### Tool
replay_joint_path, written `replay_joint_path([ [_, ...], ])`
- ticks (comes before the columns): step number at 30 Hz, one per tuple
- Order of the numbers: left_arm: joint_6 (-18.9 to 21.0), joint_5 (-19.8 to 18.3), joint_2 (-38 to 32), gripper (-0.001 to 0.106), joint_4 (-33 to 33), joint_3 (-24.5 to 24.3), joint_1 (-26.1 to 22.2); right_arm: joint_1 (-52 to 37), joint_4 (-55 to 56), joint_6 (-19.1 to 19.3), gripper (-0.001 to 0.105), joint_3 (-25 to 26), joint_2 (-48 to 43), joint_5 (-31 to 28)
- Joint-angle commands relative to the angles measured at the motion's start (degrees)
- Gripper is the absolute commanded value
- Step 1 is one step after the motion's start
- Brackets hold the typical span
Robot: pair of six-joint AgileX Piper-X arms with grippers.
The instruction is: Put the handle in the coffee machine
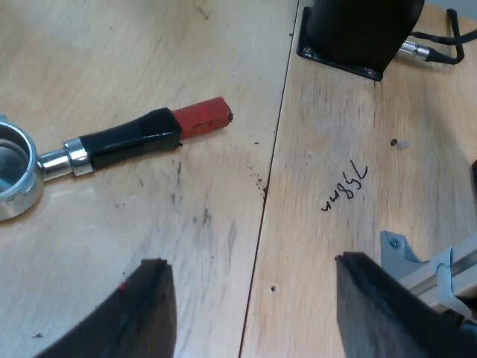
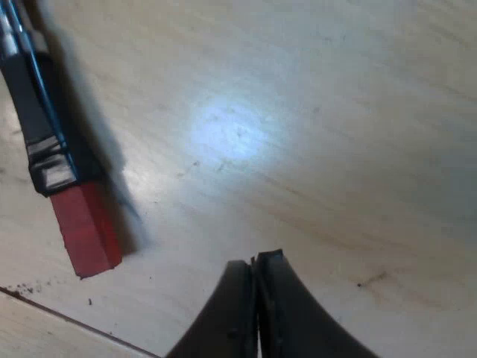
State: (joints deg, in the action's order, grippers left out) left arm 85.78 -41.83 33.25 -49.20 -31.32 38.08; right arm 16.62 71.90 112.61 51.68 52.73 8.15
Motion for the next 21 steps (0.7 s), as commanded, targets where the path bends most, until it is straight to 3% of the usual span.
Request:
replay_joint_path([
  [1, -0.37, -0.35, 0.03, 0.051, 0.64, -0.35, 0.22, 6.17, -0.73, -2.72, 0.000, 0.64, 3.47, -4.77],
  [5, -0.37, -0.35, 0.03, 0.051, 0.64, -0.35, 0.22, 11.60, -3.33, -6.14, 0.000, 0.64, 8.90, -7.18],
  [21, -0.37, -0.35, 0.03, 0.051, 0.24, -0.35, 0.22, 23.59, -11.17, -8.93, 0.000, 0.19, 25.69, -8.15],
])
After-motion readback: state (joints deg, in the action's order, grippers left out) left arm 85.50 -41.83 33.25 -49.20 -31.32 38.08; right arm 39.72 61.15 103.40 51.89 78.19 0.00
